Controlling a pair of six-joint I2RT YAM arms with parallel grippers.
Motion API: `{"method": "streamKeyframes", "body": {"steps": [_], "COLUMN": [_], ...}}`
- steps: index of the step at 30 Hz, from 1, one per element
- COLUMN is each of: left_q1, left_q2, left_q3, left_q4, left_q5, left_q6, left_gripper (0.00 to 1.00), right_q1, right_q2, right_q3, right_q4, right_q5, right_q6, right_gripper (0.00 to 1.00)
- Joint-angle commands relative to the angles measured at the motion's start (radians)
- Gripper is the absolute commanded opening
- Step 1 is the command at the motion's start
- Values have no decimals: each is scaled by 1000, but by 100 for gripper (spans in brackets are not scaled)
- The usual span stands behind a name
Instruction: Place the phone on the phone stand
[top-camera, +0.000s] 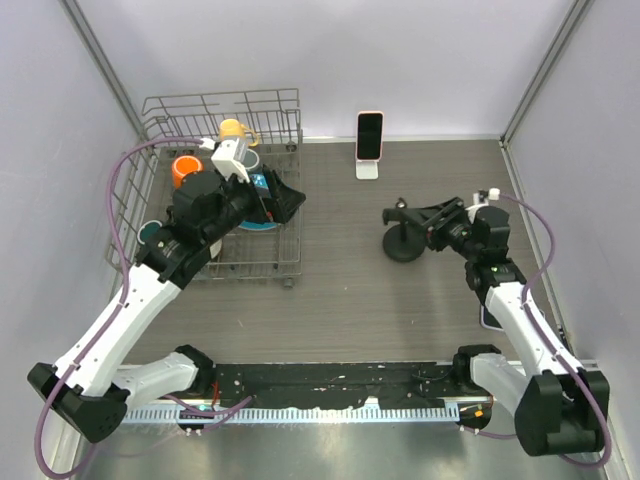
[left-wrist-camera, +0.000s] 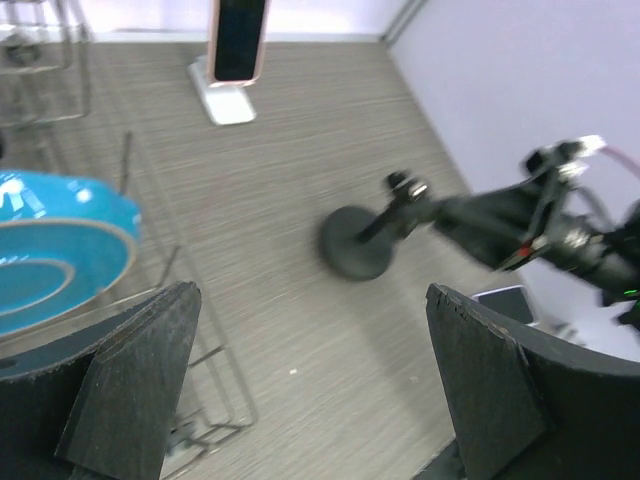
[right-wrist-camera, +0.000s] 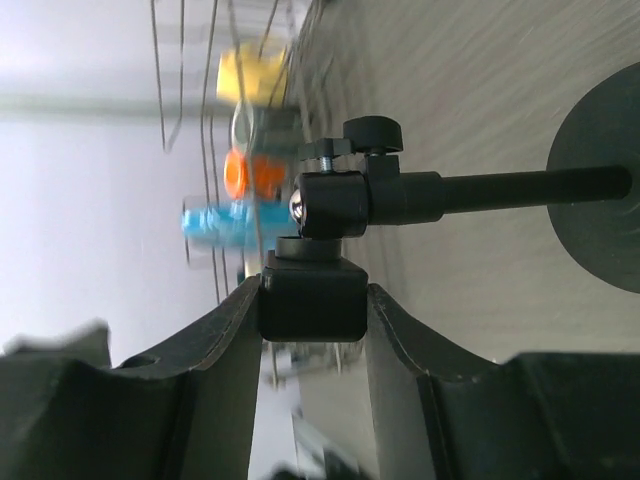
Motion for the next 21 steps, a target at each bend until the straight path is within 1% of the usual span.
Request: {"method": "streamKeyframes", "body": {"steps": [1,2,3,5,7,8,9,12,14,15,16,17,18,19,20,21], "left_q1": [2,4,4,4,4,4,4,4,4,4,4,2,4,4,4,2], "left_q2": [23,38,49,67,95,102,115,124,124,125,121,115,109,96,90,86], "left_q3": [103,106,106,106,97,90,78,35,11,11,9,-3,-11,-15,-22,-25], "left_q4": [49,55,58,67,75,87,95,127,132,121,112,112,113,118,120,120], "left_q5": [169,182,202,224,250,261,270,307,319,324,331,334,330,328,324,319], "left_q6": [-76,-79,-83,-85,-85,-83,-83,-68,-48,-44,-39,-33,-33,-33,-30,-27], "left_gripper": [99,99,99,98,98,98,98,98,98,98,98,98,99,99,99,99], "right_q1": [134,152,174,214,221,220,220,220,220,220,218,220,220,220,220,220], "right_q2": [-44,-31,-19,21,38,41,38,47,54,61,62,65,65,64,61,58], "right_q3": [17,26,48,62,45,17,8,2,9,13,17,32,42,52,81,94], "right_q4": [43,-2,-25,-69,-41,7,18,3,-46,-71,-79,-158,-193,-230,-308,-335], "right_q5": [-175,-195,-234,-269,-338,-347,-346,-349,-338,-323,-309,-271,-245,-214,-137,-111], "right_q6": [-109,-131,-193,-240,-243,-234,-226,-249,-296,-312,-348,-372,-390,-413,-456,-473], "right_gripper": [1,1,1,1,1,1,1,1,12,21,40,47,55,67,72,77]}}
